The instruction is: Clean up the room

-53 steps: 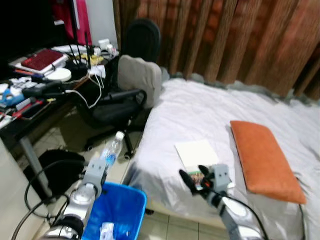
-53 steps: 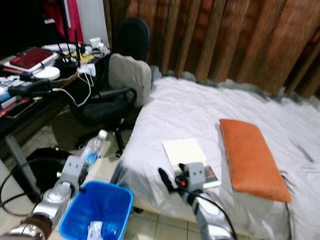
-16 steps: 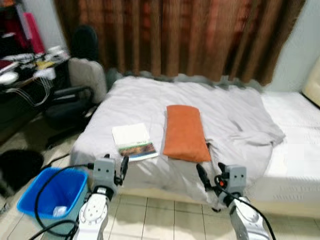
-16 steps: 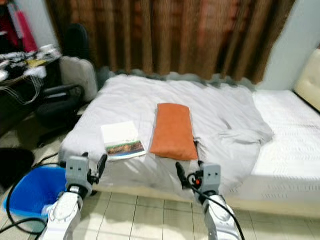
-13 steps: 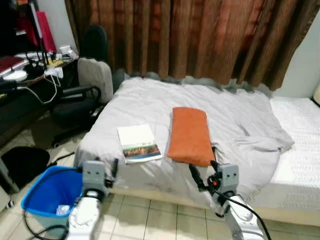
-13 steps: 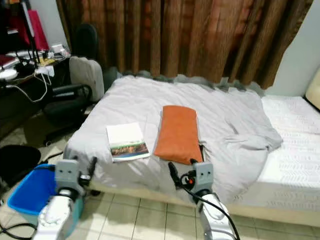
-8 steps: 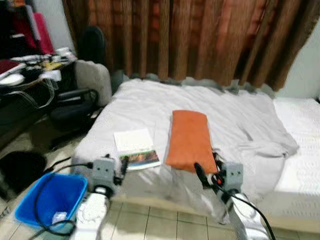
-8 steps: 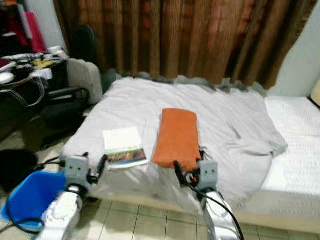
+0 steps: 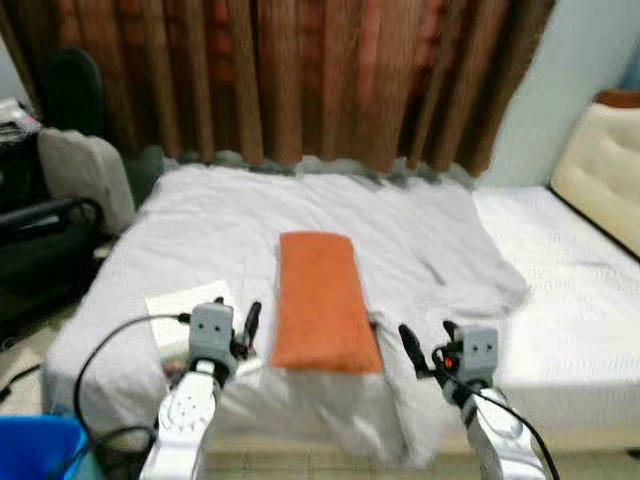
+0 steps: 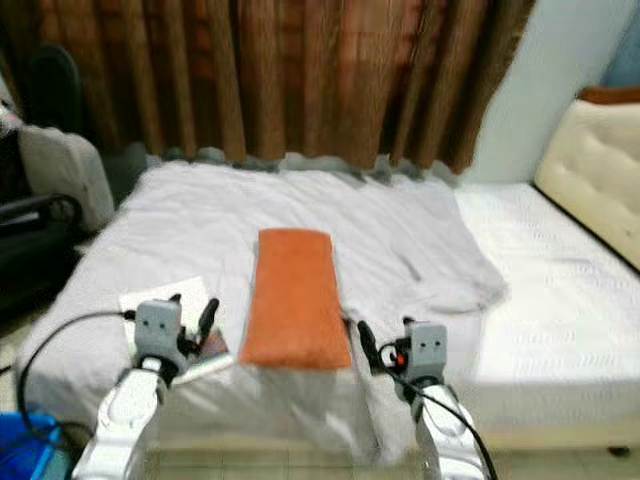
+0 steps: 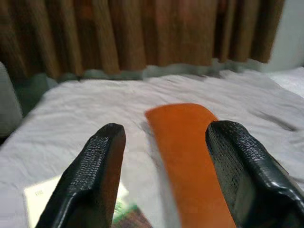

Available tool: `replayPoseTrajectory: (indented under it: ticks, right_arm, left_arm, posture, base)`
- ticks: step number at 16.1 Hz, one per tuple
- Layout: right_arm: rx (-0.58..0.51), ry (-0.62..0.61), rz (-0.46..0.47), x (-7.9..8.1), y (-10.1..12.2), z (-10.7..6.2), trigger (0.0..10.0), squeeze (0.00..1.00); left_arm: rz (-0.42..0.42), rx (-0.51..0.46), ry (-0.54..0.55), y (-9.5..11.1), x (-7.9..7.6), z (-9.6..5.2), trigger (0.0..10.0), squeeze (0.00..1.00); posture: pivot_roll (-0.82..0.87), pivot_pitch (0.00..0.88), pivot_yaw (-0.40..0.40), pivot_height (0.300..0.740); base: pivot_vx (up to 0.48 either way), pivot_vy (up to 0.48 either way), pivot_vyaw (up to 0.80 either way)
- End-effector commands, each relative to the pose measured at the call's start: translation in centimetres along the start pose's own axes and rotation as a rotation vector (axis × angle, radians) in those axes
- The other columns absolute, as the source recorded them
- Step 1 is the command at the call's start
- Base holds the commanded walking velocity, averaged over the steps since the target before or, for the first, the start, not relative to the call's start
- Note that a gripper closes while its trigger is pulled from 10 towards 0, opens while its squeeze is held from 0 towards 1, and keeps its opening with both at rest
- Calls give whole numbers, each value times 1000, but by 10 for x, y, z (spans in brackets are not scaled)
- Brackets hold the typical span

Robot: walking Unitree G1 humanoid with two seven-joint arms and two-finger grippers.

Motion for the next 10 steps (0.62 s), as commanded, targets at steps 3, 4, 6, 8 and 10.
replayPoseTrajectory:
  ticks: [3, 4, 6, 8, 10]
  right_arm:
    - [-4, 34, 1, 9, 4, 6, 10000, 0]
    - [-4, 37, 6, 9, 4, 6, 10000, 0]
    - [5, 63, 27, 13, 3, 8, 10000, 0]
    - [26, 86, 40, 17, 0, 8, 10000, 0]
    - [82, 91, 82, 17, -6, 10, 10000, 0]
  left_arm:
    - [-41, 35, 64, -7, 9, -1, 10000, 0]
    - [-41, 35, 63, -7, 8, -1, 10000, 0]
    - [-35, 41, 47, -8, 5, -1, 10000, 0]
    - [-40, 49, 40, -9, 6, 0, 10000, 0]
    - [-41, 76, 10, -11, 3, 5, 10000, 0]
  posture:
    - [117, 0, -79, 740]
    - [117, 0, -79, 740]
    - [120, 0, -81, 740]
    - [120, 0, -81, 740]
    - [129, 0, -92, 740]
  base:
    - [480, 0, 0]
    - [480, 0, 0]
    - [480, 0, 0]
    - [480, 0, 0]
    - [480, 0, 0]
Point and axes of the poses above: a point about 5 cm out from each wrist's last joint towards the gripper, its own z axis pointing out of the wrist towards the gripper, its own y axis along the axis of the wrist's last joint, x = y × z, the point moved 1 cm from there along z, pointing out of the wrist towards the gripper, and after that the axes turned 8 degrees about -z, right-handed, at the moved point
